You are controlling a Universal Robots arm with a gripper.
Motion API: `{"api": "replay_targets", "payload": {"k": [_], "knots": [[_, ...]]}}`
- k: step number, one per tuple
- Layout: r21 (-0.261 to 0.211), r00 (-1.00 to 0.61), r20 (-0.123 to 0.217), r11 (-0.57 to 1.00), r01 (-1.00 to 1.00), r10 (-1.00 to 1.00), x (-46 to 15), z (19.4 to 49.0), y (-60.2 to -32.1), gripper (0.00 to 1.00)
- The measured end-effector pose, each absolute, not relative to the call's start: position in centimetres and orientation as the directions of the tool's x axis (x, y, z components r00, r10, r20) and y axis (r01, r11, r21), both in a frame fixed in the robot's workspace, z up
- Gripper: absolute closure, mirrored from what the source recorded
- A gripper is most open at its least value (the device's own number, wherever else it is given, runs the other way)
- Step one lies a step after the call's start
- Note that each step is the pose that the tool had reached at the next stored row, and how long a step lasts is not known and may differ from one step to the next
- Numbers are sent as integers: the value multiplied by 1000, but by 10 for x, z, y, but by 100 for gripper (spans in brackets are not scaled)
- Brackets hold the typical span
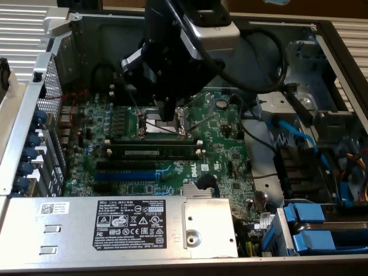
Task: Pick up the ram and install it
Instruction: 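Press down the ram until it locks into place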
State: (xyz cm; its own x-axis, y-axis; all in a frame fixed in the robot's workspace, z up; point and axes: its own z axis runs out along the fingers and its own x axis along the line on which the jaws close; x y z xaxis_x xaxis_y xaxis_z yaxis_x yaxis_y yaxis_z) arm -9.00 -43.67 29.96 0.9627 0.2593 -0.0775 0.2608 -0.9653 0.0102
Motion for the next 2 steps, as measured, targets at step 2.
{"api": "replay_targets", "payload": {"k": [2], "knots": [[10,963,-78,-965,261,259,-90,300,-437,89]]}}
